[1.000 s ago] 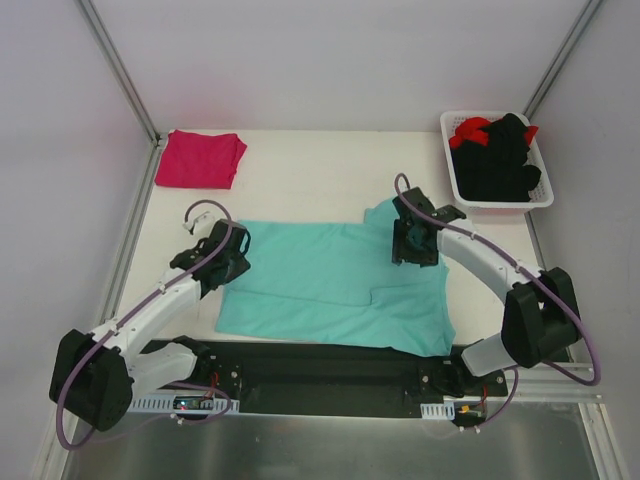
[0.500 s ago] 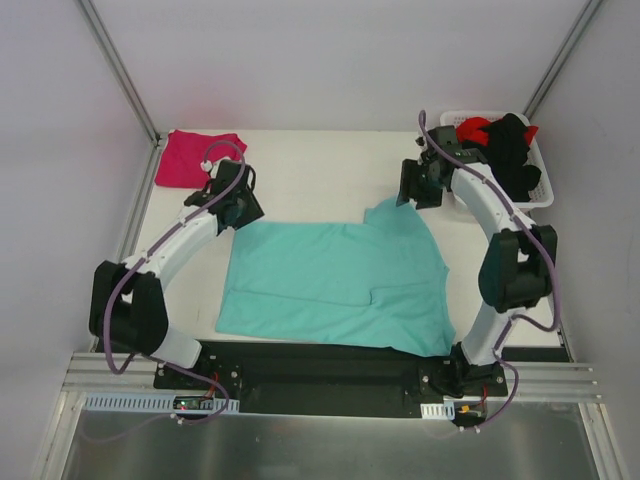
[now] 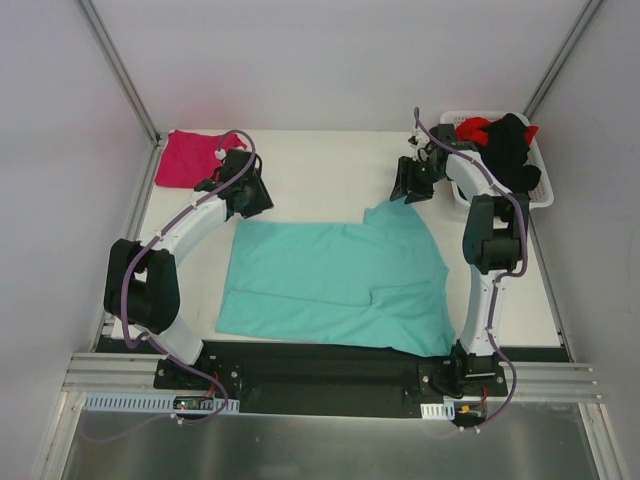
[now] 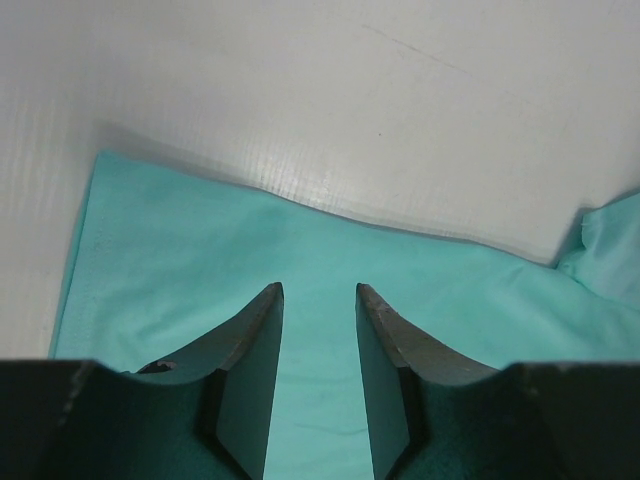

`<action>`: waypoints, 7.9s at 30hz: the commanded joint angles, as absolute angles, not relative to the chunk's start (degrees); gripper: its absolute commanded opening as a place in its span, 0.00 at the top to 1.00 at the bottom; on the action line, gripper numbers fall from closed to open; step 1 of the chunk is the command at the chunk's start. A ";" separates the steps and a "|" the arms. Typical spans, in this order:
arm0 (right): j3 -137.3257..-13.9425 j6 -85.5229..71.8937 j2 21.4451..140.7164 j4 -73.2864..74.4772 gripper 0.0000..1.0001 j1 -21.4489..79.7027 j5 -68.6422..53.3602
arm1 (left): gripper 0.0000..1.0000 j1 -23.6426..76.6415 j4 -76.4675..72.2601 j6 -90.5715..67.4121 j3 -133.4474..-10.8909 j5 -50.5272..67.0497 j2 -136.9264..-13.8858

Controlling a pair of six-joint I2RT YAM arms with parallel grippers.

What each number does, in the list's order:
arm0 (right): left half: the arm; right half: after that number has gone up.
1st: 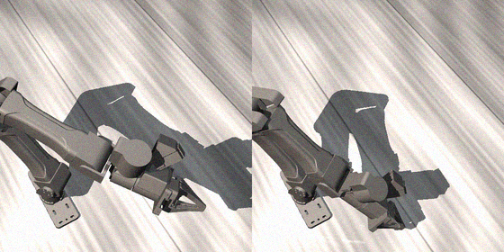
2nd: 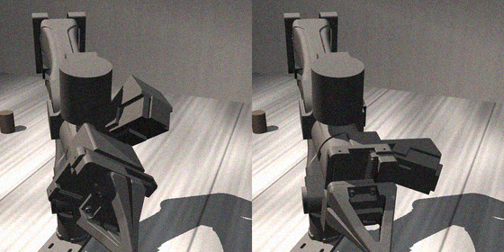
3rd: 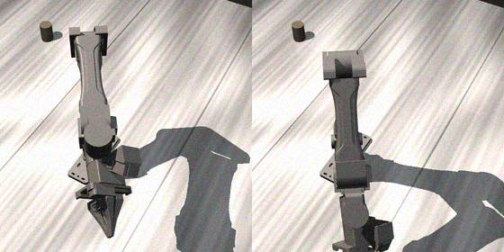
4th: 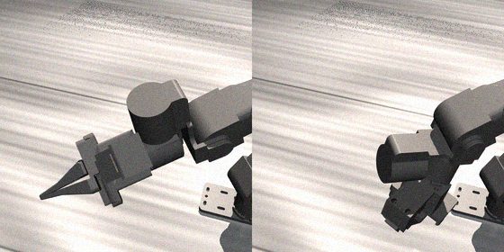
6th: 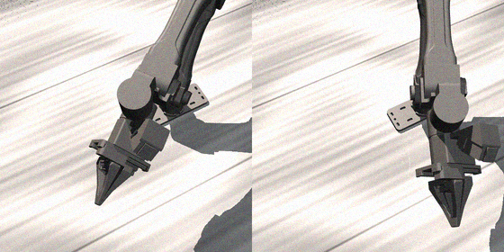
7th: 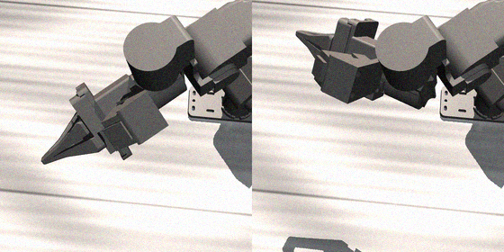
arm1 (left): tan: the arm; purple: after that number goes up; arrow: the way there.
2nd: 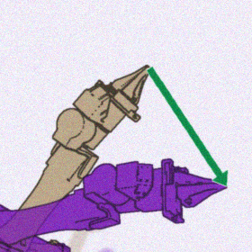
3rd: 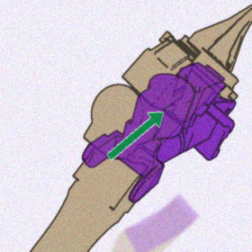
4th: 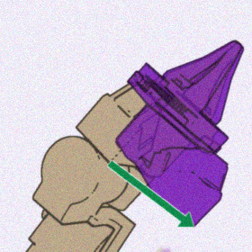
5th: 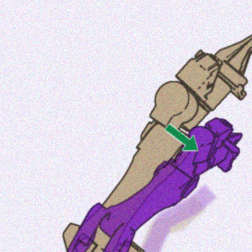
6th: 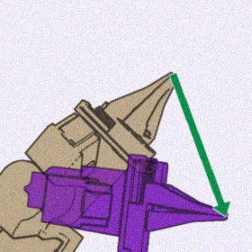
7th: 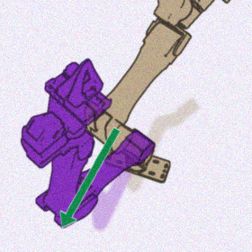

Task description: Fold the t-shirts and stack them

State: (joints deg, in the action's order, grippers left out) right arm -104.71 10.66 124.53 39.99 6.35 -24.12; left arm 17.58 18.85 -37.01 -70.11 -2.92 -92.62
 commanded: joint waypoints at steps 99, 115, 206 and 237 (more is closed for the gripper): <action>-124.37 13.45 137.72 50.36 0.99 4.83 -20.83 | 0.63 1.58 19.41 -39.82 -76.81 8.00 -108.63; -124.10 13.54 137.37 50.45 0.99 4.83 -19.95 | 0.62 1.58 30.58 -39.99 -79.63 2.11 -110.74; -126.47 10.63 121.90 52.73 0.99 5.98 -21.53 | 1.00 4.66 37.09 -37.44 -84.02 -4.39 -106.96; -132.28 11.25 127.09 49.49 0.99 5.27 -21.89 | 1.00 4.66 37.27 -35.77 -101.24 -5.01 -118.56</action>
